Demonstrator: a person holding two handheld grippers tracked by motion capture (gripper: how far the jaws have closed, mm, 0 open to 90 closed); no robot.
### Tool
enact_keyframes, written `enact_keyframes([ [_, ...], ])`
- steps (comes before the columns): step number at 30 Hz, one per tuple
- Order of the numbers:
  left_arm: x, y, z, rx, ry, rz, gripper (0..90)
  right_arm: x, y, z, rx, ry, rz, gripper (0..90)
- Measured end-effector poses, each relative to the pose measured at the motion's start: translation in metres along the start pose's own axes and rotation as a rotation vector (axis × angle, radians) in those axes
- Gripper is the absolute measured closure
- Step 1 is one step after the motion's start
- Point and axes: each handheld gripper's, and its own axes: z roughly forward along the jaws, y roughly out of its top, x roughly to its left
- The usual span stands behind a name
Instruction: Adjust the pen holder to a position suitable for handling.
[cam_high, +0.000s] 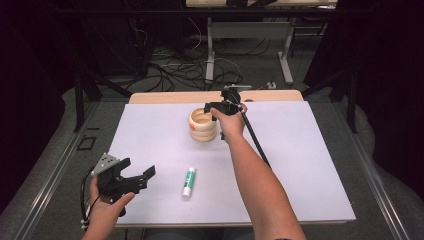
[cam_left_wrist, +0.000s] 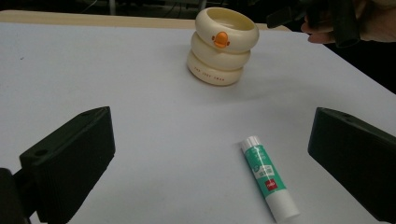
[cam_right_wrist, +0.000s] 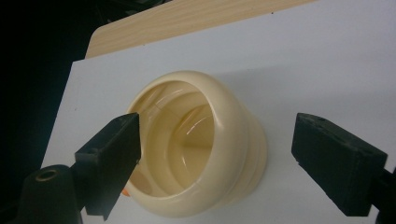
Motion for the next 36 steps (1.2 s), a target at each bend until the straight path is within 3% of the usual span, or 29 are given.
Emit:
enact_keyframes([
  [5, -0.001, 0.0, 0.001, -0.001, -0.002, -0.002, 0.7, -0.003, -0.001, 0.004, 0.039, 0.017, 0.034, 22.7],
  [10, -0.001, -0.001, 0.001, -0.002, -0.002, 0.0, 0.7, -0.006, -0.001, 0.007, 0.093, 0.049, 0.105, 27.4],
  [15, -0.001, -0.001, 0.0, -0.002, -0.002, 0.0, 0.7, -0.008, -0.003, 0.009, 0.106, 0.04, 0.114, 32.3],
  [21, -0.002, -0.001, 0.0, -0.002, -0.004, 0.002, 0.7, -0.012, -0.009, 0.015, 0.113, 0.081, 0.207, 39.1],
  [32, -0.002, -0.001, 0.0, -0.003, -0.009, 0.003, 0.7, -0.014, -0.013, 0.022, 0.133, 0.07, 0.226, 45.8],
  [36, -0.003, -0.001, 0.0, -0.003, -0.01, 0.007, 0.7, -0.015, -0.012, 0.02, 0.136, 0.072, 0.256, 51.5],
])
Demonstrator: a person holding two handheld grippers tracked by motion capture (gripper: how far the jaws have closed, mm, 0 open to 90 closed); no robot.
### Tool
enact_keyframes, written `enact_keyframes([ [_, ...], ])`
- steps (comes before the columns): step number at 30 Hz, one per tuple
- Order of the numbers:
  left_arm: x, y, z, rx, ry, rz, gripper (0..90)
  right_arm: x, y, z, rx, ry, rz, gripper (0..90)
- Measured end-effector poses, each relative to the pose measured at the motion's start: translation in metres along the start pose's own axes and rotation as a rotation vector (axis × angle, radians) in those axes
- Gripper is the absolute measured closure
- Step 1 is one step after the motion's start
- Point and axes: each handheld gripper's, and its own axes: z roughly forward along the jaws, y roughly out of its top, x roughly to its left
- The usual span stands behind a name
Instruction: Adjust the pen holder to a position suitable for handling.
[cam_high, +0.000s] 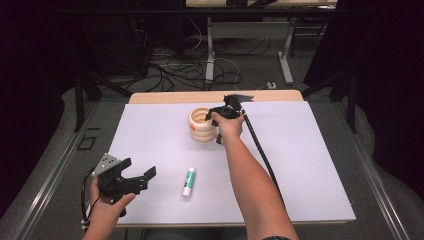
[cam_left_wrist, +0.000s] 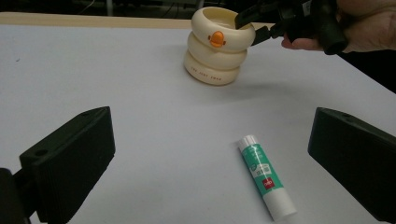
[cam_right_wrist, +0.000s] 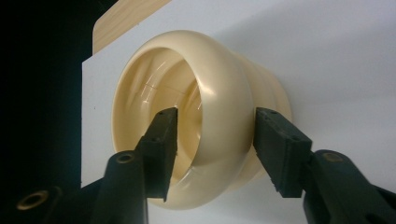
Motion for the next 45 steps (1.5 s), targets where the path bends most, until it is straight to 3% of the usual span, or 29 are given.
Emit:
enact_keyframes([
  [7, -0.001, 0.0, 0.0, -0.001, -0.004, 0.001, 0.7, -0.003, 0.001, -0.001, 0.003, -0.001, 0.041, 60.2],
  [12, -0.001, 0.0, 0.0, -0.002, -0.004, 0.001, 0.7, -0.004, 0.001, -0.001, -0.001, 0.004, 0.072, 61.5],
  [23, -0.001, 0.0, 0.0, -0.002, -0.006, 0.003, 0.7, -0.006, 0.003, -0.005, 0.023, 0.018, 0.09, 63.1],
  [31, -0.001, 0.0, 0.001, -0.003, -0.006, 0.0, 0.7, -0.008, 0.005, -0.009, 0.034, 0.012, 0.079, 62.9],
  [45, -0.001, -0.001, 0.003, 0.01, -0.003, 0.008, 0.7, -0.012, 0.006, -0.033, 0.039, 0.052, 0.058, 63.2],
])
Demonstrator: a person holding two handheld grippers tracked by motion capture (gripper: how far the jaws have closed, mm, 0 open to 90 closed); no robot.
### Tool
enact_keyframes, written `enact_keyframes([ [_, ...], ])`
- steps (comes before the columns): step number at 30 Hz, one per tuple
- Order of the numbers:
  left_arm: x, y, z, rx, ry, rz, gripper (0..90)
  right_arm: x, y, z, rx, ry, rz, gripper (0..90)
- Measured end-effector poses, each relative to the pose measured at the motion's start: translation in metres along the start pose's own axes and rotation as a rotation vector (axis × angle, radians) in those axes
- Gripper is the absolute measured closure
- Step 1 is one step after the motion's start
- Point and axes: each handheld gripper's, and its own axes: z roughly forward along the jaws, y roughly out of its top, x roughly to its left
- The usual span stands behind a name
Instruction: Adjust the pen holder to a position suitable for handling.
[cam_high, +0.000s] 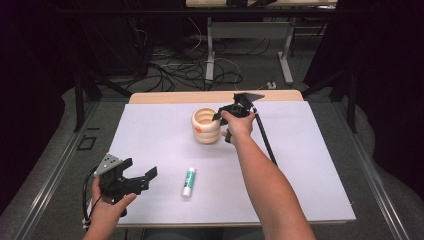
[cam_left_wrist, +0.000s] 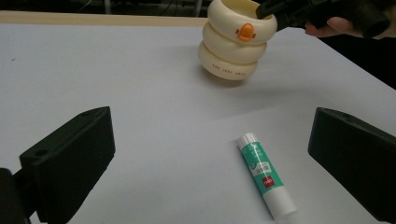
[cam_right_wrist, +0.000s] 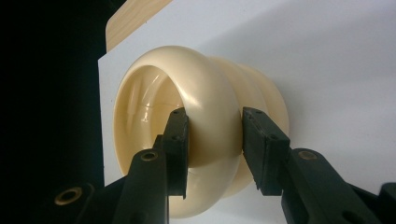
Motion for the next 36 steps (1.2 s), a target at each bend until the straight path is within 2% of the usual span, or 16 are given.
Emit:
enact_keyframes([
  [1, 0.0, 0.0, 0.001, 0.003, 0.001, 0.004, 0.7, -0.005, 0.0, -0.005, 0.006, 0.013, -0.001, 63.2],
  [5, -0.001, 0.0, 0.002, 0.003, -0.001, 0.009, 0.7, -0.014, -0.001, -0.016, 0.014, -0.002, -0.007, 63.2],
  [9, -0.002, 0.0, 0.002, 0.009, -0.003, 0.018, 0.7, -0.026, -0.004, -0.027, 0.034, 0.022, -0.003, 63.2],
  [15, -0.003, -0.001, 0.004, 0.014, 0.003, 0.021, 0.7, -0.038, -0.011, -0.042, 0.063, 0.036, -0.037, 63.2],
  [18, -0.003, -0.001, 0.004, 0.018, 0.006, 0.023, 0.7, -0.041, -0.014, -0.047, 0.059, 0.044, -0.052, 63.2],
  [19, -0.002, -0.001, 0.004, 0.021, 0.008, 0.026, 0.7, -0.044, -0.017, -0.052, 0.077, 0.042, -0.056, 63.2],
  [20, -0.002, -0.001, 0.004, 0.019, 0.01, 0.024, 0.7, -0.046, -0.019, -0.054, 0.069, 0.06, -0.059, 63.2],
  [26, -0.003, -0.002, 0.005, 0.027, 0.021, 0.033, 1.1, -0.056, -0.029, -0.064, 0.095, 0.066, -0.085, 63.3],
  [27, -0.003, -0.002, 0.005, 0.027, 0.02, 0.028, 1.2, -0.058, -0.031, -0.066, 0.114, 0.06, -0.089, 63.2],
  [28, -0.004, -0.002, 0.006, 0.03, 0.023, 0.03, 1.3, -0.06, -0.034, -0.066, 0.102, 0.072, -0.094, 63.2],
  [29, -0.004, -0.002, 0.006, 0.03, 0.023, 0.03, 1.4, -0.063, -0.035, -0.068, 0.136, 0.053, -0.109, 63.2],
  [30, -0.004, -0.002, 0.006, 0.035, 0.025, 0.033, 1.5, -0.065, -0.038, -0.067, 0.112, 0.075, -0.104, 63.2],
  [32, -0.004, -0.003, 0.007, 0.037, 0.026, 0.033, 1.5, -0.069, -0.041, -0.068, 0.114, 0.077, -0.101, 63.2],
  [33, -0.004, -0.003, 0.007, 0.035, 0.026, 0.031, 1.5, -0.07, -0.041, -0.072, 0.164, 0.039, -0.114, 63.2],
  [34, -0.004, -0.003, 0.007, 0.035, 0.025, 0.031, 1.6, -0.073, -0.044, -0.07, 0.133, 0.066, -0.109, 63.2],
  [36, -0.004, -0.003, 0.007, 0.036, 0.025, 0.03, 1.8, -0.075, -0.047, -0.071, 0.135, 0.062, -0.11, 63.2],
])
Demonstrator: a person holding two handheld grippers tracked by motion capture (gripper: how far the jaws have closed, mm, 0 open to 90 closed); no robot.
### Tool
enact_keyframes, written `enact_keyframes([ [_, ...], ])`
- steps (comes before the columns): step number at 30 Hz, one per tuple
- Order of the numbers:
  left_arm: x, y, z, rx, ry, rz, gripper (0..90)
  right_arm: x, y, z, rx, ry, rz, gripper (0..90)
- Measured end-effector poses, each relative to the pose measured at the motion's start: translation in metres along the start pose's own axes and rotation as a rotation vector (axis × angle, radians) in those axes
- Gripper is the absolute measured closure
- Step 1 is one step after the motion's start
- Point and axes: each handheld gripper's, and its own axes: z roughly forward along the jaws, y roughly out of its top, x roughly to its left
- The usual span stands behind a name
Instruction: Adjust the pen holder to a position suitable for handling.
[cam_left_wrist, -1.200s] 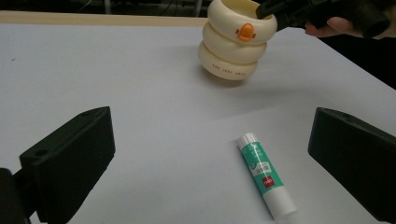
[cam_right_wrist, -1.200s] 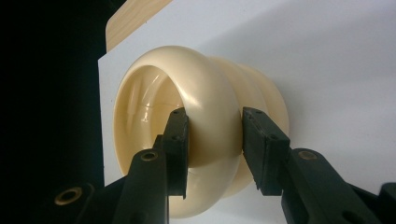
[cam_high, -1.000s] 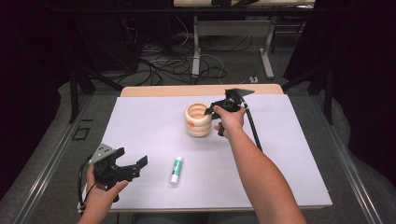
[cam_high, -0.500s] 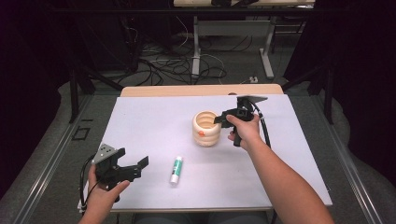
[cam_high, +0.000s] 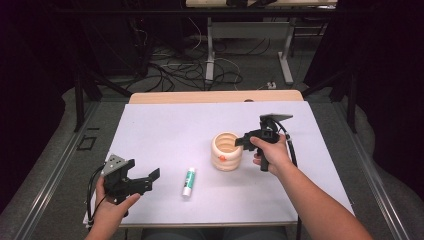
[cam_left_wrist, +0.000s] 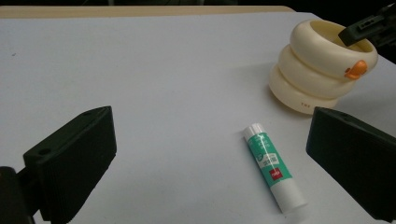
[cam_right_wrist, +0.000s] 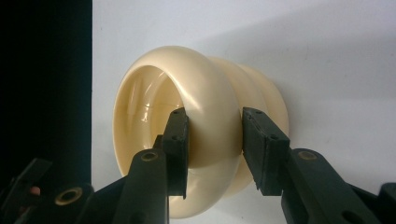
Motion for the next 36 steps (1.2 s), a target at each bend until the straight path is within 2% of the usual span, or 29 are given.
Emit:
enact_keyframes([
  [5, 0.0, 0.0, 0.0, 0.001, 0.004, 0.0, 1.8, -0.003, -0.01, -0.001, 0.029, 0.01, -0.031, 63.2],
  [7, 0.0, 0.0, 0.001, 0.008, 0.007, 0.006, 1.8, -0.003, -0.012, -0.001, 0.037, 0.006, -0.025, 63.3],
  [9, 0.0, 0.0, 0.001, 0.01, 0.01, 0.007, 1.8, -0.003, -0.017, 0.0, 0.06, -0.012, -0.04, 63.2],
  [10, 0.0, 0.0, 0.001, 0.01, 0.01, 0.007, 1.8, -0.004, -0.018, 0.001, 0.047, -0.004, -0.053, 63.2],
  [13, -0.001, -0.001, 0.002, 0.009, 0.012, 0.0, 1.9, -0.004, -0.019, 0.0, 0.066, -0.006, -0.041, 63.0],
  [16, 0.0, -0.001, 0.002, 0.014, 0.016, 0.006, 1.9, -0.006, -0.019, 0.001, 0.062, 0.007, -0.046, 62.4],
  [19, 0.0, -0.001, 0.002, 0.02, 0.019, 0.007, 1.9, -0.006, -0.019, 0.002, 0.055, 0.018, -0.06, 57.0],
  [20, 0.0, -0.001, 0.002, 0.021, 0.02, 0.008, 2.4, -0.004, -0.02, 0.002, 0.037, 0.024, -0.061, 51.4],
  [21, -0.001, -0.001, 0.002, 0.023, 0.023, 0.007, 2.4, -0.004, -0.02, 0.002, 0.037, 0.024, -0.061, 51.4],
  [22, -0.001, -0.002, 0.002, 0.023, 0.024, 0.006, 3.0, 0.0, -0.021, -0.002, 0.039, -0.022, -0.127, 46.6],
  [23, -0.001, -0.002, 0.002, 0.024, 0.025, 0.005, 3.2, 0.001, -0.022, -0.002, 0.001, -0.021, -0.15, 44.5],
  [26, -0.001, -0.002, 0.003, 0.039, 0.027, 0.009, 4.8, 0.007, -0.027, -0.005, -0.063, -0.061, -0.248, 37.8],
  [27, -0.001, -0.002, 0.003, 0.046, 0.029, 0.01, 4.8, 0.007, -0.027, -0.005, -0.063, -0.061, -0.248, 37.8],
  [28, -0.002, -0.002, 0.004, 0.044, 0.032, 0.013, 4.9, 0.009, -0.03, -0.008, -0.093, -0.064, -0.277, 34.3],
  [29, -0.003, -0.002, 0.004, 0.049, 0.031, 0.009, 4.9, 0.009, -0.03, -0.008, -0.093, -0.064, -0.277, 34.3],
  [30, -0.005, -0.001, 0.004, 0.052, 0.03, 0.009, 4.9, 0.012, -0.033, -0.012, -0.134, -0.063, -0.306, 31.6],
  [34, -0.01, 0.0, 0.006, 0.068, 0.019, 0.014, 4.9, 0.018, -0.041, -0.018, -0.196, -0.06, -0.359, 29.0],
  [35, -0.01, 0.0, 0.006, 0.068, 0.019, 0.014, 4.9, 0.018, -0.041, -0.018, -0.196, -0.06, -0.359, 29.0],
  [36, -0.013, 0.0, 0.007, 0.076, 0.008, 0.019, 4.9, 0.02, -0.046, -0.022, -0.218, -0.061, -0.398, 26.8],
])
